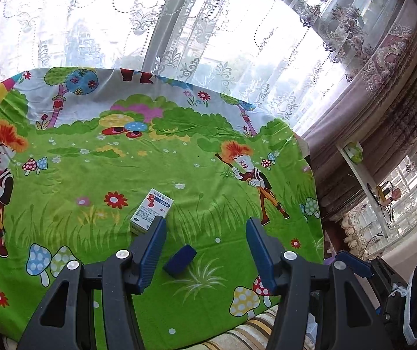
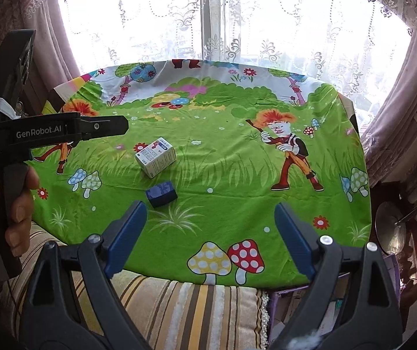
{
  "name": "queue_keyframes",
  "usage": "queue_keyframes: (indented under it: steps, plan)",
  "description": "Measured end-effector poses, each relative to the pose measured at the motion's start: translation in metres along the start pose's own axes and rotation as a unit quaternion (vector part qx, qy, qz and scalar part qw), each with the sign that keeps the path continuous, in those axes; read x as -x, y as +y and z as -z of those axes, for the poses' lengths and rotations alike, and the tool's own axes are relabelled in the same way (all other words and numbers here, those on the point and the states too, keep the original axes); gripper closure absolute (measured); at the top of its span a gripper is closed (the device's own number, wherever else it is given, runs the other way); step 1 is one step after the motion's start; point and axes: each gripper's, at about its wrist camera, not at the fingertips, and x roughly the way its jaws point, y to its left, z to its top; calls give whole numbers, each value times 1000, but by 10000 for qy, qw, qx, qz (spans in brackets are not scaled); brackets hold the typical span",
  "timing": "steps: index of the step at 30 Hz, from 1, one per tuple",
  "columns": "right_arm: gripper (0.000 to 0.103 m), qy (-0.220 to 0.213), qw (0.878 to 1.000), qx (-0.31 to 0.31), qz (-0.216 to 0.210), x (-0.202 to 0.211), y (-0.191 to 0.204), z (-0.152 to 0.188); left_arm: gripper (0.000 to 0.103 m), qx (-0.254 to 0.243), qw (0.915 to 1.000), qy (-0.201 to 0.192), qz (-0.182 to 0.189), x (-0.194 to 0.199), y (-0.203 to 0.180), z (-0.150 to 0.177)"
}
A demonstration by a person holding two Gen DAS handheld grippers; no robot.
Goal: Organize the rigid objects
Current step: 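Move both open grippers back to the last items on the bed, then grasp the white medicine box with the left gripper while the right grasps the navy block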
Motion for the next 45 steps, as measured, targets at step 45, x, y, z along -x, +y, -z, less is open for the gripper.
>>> queue_keyframes:
  steps: [45]
  plan:
    - [19, 1219, 9885, 642, -624, -191, 62, 2, 54, -587, 9916, 1035, -505, -153, 64, 11]
